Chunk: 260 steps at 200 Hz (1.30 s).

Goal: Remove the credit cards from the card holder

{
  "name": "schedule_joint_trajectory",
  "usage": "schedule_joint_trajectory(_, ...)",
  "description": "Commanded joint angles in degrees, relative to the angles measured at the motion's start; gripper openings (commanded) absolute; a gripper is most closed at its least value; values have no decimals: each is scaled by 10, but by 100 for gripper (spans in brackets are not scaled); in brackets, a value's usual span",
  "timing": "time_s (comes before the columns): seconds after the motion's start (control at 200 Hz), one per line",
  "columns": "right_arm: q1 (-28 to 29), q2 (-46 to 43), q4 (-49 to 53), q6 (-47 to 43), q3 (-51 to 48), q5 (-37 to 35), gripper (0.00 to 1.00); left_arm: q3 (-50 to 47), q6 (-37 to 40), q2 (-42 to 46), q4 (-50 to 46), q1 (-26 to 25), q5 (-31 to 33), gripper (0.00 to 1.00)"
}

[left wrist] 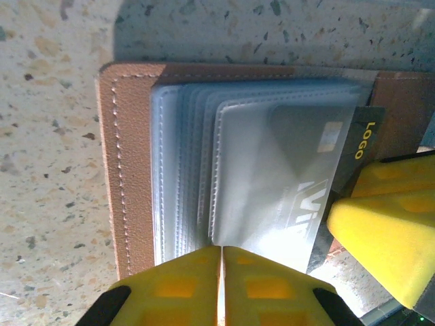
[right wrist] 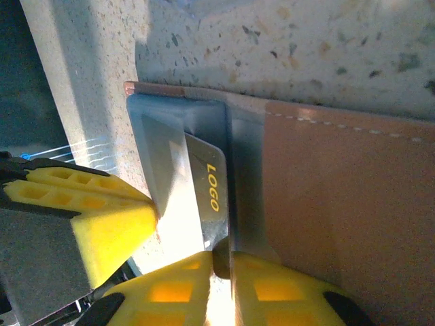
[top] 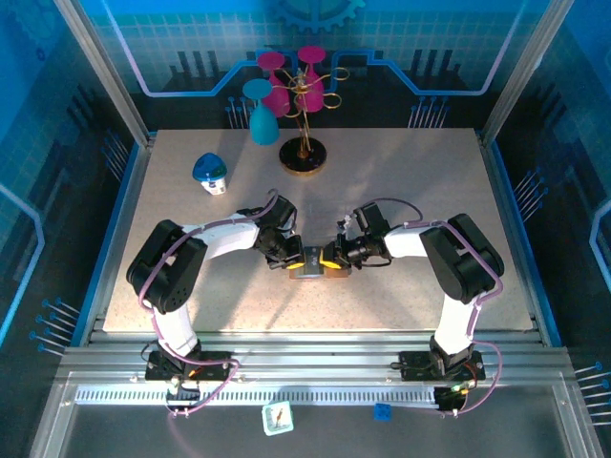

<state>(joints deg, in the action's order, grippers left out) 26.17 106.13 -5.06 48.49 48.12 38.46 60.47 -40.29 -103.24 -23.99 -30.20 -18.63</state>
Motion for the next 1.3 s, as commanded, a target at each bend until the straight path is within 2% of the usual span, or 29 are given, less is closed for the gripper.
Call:
schedule_joint_trajectory(0.0,-5,9,-2,7,-13,12,12,-1,12,-8,-28,2,14,10)
schedule_joint_trajectory(0.245,-17,-2,19,-8,-18,3,9,8,20,-9,-47,2,30,10)
schedule_joint_trajectory(0.845,-52,-62,151,-90,-1,-33,5,1,13,-6,-42,2,28,10)
schedule_joint_trajectory(1.071,-55,-92,210,-118,20,-42,5,-20,-1,11,-27,0,26,10)
schedule_joint_trajectory(1.296,-55,-129,296,-161,86,-65,5,-30,-11,35,-19,-1,39,10)
